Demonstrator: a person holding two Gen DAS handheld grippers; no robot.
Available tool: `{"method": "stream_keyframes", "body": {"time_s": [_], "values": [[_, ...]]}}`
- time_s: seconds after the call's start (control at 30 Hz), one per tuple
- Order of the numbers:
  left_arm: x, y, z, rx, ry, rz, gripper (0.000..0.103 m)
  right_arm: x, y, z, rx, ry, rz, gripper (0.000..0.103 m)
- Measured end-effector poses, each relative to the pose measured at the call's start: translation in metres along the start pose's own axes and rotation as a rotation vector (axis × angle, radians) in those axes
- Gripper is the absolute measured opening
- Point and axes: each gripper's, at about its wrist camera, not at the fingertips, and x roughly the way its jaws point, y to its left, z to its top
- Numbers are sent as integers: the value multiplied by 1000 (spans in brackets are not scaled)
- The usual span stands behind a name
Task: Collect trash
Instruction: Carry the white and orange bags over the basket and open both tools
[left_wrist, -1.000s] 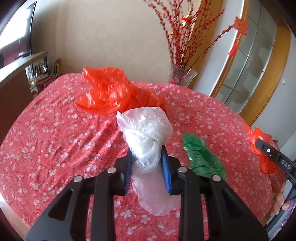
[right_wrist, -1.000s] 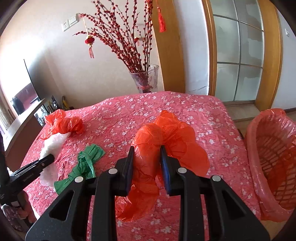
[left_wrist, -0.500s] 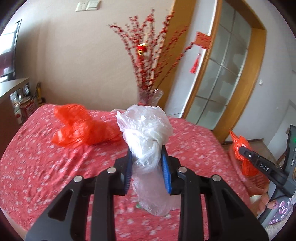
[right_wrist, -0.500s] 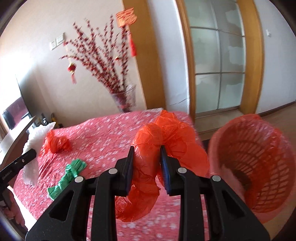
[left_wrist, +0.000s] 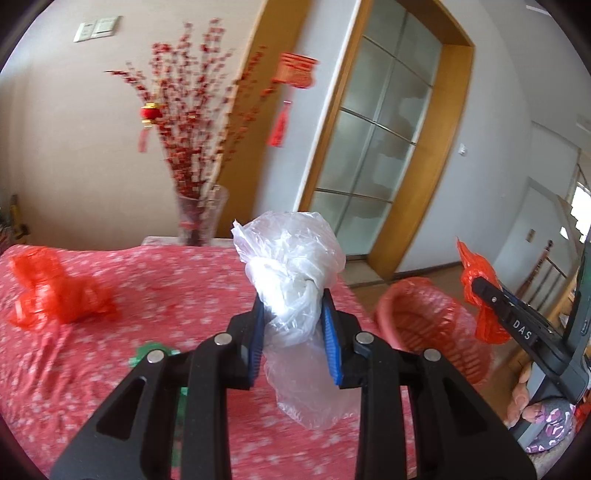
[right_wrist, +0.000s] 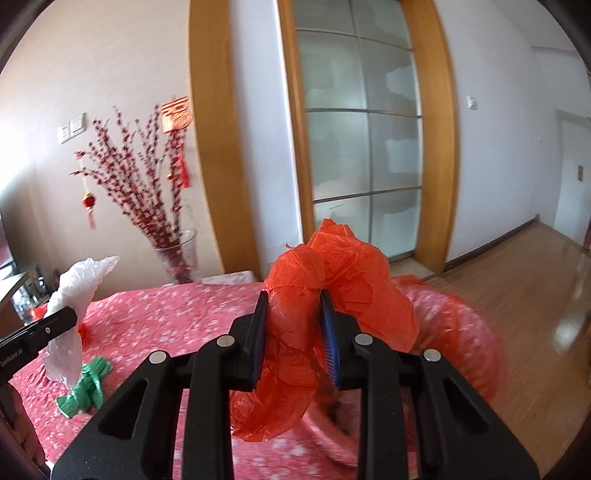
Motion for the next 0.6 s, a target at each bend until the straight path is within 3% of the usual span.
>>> {"method": "stream_keyframes", "body": {"time_s": [0.6], "values": [[55, -83, -4, 64, 70, -198, 28, -6, -59, -1, 62, -19, -110, 27]]}}
